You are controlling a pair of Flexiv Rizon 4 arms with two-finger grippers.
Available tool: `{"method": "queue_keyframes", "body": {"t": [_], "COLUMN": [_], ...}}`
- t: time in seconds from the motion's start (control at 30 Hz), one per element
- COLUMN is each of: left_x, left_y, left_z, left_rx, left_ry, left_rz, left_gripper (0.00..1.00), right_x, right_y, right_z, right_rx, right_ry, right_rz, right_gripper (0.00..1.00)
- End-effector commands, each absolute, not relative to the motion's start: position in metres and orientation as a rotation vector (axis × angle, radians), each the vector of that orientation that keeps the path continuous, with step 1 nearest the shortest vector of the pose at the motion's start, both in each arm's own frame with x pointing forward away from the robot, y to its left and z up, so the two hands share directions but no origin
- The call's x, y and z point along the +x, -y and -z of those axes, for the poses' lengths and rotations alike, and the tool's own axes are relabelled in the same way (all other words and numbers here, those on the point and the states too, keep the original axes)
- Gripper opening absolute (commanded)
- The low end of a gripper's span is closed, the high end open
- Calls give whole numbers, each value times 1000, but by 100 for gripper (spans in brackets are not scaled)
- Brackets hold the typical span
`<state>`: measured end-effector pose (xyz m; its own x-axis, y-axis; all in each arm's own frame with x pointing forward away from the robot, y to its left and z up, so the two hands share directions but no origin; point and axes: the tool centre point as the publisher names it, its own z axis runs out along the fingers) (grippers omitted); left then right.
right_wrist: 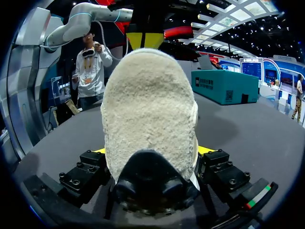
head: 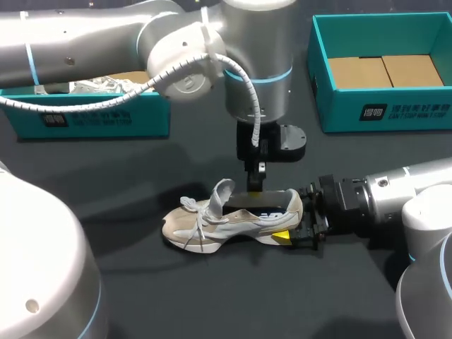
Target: Take the shoe out of the shoebox, open the shoe tongue, remove and reinsert the insole, then place the shoe into the shoebox
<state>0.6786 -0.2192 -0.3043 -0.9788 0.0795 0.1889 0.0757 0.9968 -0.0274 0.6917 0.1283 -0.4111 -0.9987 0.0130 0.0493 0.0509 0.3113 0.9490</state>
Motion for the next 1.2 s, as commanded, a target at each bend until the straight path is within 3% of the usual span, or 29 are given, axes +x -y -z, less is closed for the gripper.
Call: {"method": "queue_keyframes", "body": {"t": [0.03, 1.2], "left_x": [683, 676], "left_y": [233, 212], "left_z": [326, 372], "left_rx": [-72, -112], "left_ry": [2917, 2787], "left_rz": [19, 114], "left_gripper": [0, 0], "right_x": [691, 691], "right_y": [-128, -128], "right_z": [410, 410], "right_rx": [-62, -62], "right_ry": [2520, 2520], "right_rz": [1821, 1821], "right_gripper": [0, 0]}}
